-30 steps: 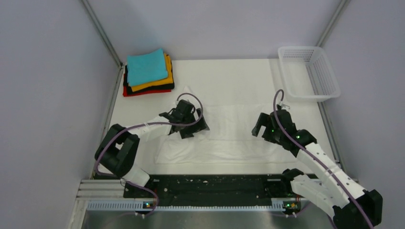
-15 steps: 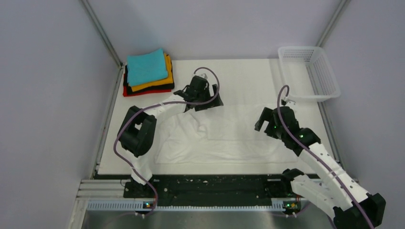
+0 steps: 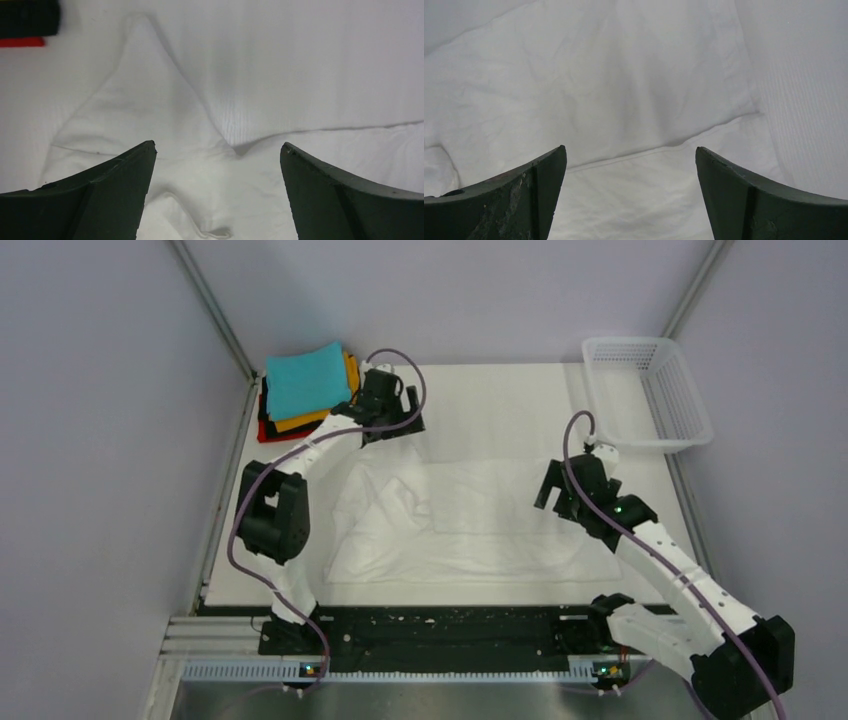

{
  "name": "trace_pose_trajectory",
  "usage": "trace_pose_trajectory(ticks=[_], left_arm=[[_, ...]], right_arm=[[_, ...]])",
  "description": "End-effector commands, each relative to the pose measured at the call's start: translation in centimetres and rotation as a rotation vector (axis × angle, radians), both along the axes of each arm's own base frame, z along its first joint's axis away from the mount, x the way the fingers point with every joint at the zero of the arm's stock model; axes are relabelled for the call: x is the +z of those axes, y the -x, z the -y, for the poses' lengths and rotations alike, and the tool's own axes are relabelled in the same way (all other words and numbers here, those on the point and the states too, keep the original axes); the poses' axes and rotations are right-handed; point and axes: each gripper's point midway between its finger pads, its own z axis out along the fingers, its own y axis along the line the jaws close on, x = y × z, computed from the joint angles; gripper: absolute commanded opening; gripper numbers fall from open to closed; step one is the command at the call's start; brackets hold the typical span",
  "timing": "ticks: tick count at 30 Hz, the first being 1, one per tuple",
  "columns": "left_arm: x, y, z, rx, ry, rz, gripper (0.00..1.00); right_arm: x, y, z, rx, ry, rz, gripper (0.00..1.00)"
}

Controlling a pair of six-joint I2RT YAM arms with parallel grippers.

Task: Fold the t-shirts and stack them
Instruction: Grab the side of the flattened tshirt furthest away from the robot with both arms

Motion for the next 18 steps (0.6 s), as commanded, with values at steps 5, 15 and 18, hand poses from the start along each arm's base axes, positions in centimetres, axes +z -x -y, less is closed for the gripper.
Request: trace_pose_trajectory(ticks=[5,15,18], left_arm=[[2.1,-9.2,-5.6,0.104,-0.153,0.095,0.99],[-3.5,-13.0,-6.4,0.075,-0.265,-0.013,0.87],[-4.5,-12.1,-6.7,0.073,-0.277,-0.054,0.85]], right_arm=[[2.9,-3.8,2.0,-0.078,0.018,0.076,0.99],[1.6,-5.2,2.3,-0.091,0.036,0.025,0.99],[1.0,-5.3,2.6,-0.098,0.046,0.011,0.99]])
